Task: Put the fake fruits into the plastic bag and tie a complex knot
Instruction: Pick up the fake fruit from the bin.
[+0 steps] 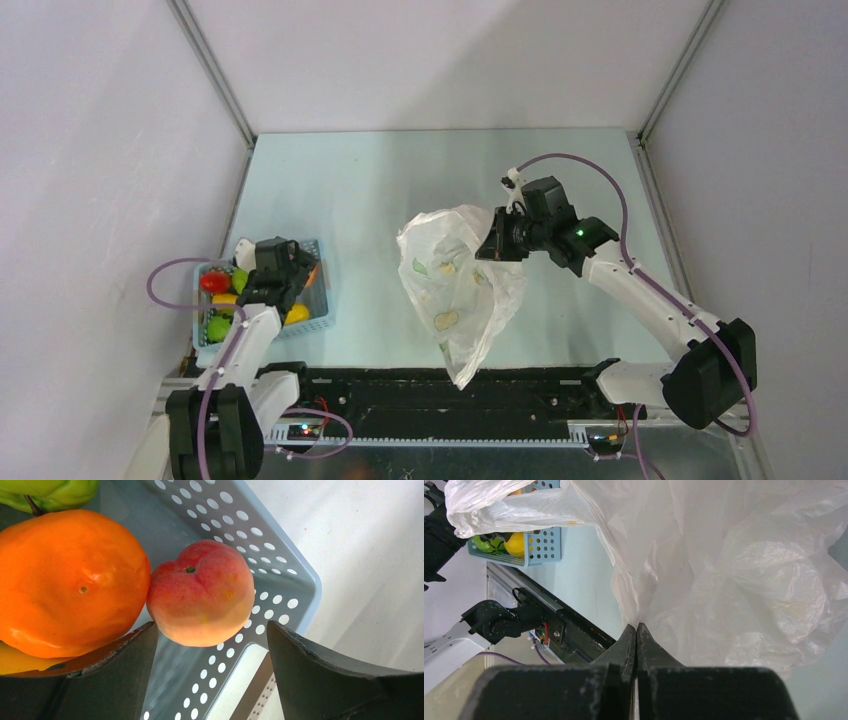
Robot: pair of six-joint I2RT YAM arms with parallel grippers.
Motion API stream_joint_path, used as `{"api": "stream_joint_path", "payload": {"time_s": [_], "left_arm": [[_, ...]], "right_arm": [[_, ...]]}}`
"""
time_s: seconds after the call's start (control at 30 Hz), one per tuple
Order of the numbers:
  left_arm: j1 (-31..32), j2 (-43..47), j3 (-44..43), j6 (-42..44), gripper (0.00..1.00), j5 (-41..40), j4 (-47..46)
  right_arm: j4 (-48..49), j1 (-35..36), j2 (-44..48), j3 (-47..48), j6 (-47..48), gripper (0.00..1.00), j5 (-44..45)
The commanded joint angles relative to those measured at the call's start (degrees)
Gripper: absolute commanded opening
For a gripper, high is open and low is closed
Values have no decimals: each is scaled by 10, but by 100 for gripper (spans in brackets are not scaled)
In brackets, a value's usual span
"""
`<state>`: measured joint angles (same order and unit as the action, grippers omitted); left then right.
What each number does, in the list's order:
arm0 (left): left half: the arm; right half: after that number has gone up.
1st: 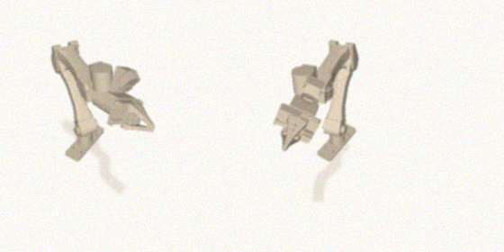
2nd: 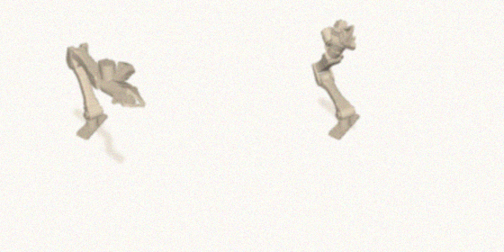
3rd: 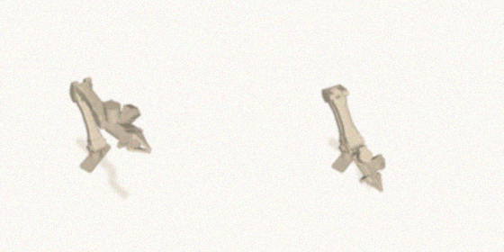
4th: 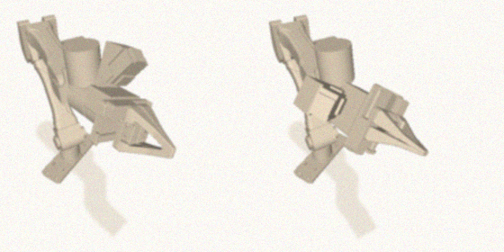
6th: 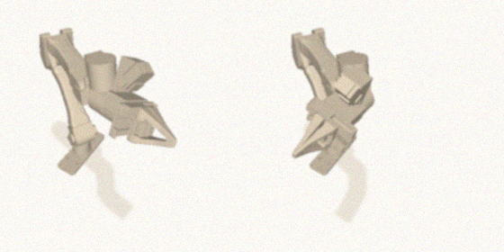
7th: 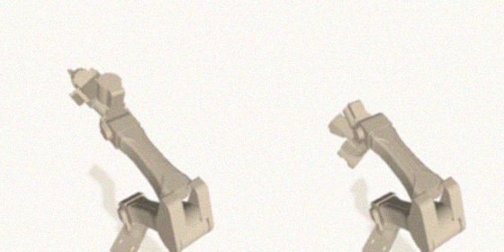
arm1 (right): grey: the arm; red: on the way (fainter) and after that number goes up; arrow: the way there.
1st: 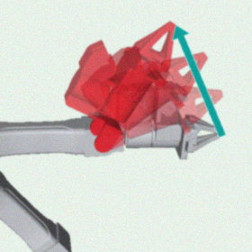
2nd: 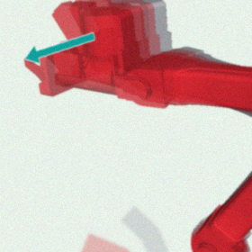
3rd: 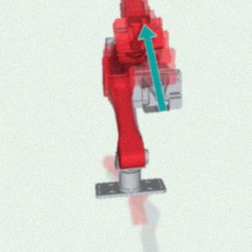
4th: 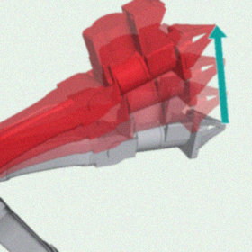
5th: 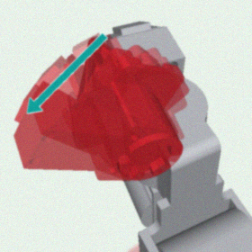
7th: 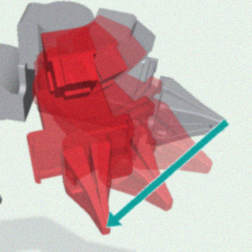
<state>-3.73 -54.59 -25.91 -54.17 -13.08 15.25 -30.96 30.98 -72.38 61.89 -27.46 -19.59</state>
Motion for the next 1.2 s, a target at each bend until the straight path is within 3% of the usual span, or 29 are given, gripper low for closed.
{"api": "stream_joint_path", "payload": {"time_s": [0.0, 0.63, 0.77, 1.03, 1.17], "left_arm": [[-5, -9, 2, -7, 86, -7, -31], [-17, -68, -4, 15, 90, -10, -64], [-17, -70, -5, 19, 86, -13, -65], [-17, -61, 4, 24, 68, -15, -74], [-17, -52, 6, 26, 67, -17, -73]], "right_arm": [[17, -2, 3, 1, -7, 0, -6], [19, -2, -2, 1, -6, 0, -15], [21, -2, -3, 1, -7, 0, -17], [20, -2, -2, 1, -9, 0, -17], [19, -2, 0, 1, -9, 0, -16]]}}
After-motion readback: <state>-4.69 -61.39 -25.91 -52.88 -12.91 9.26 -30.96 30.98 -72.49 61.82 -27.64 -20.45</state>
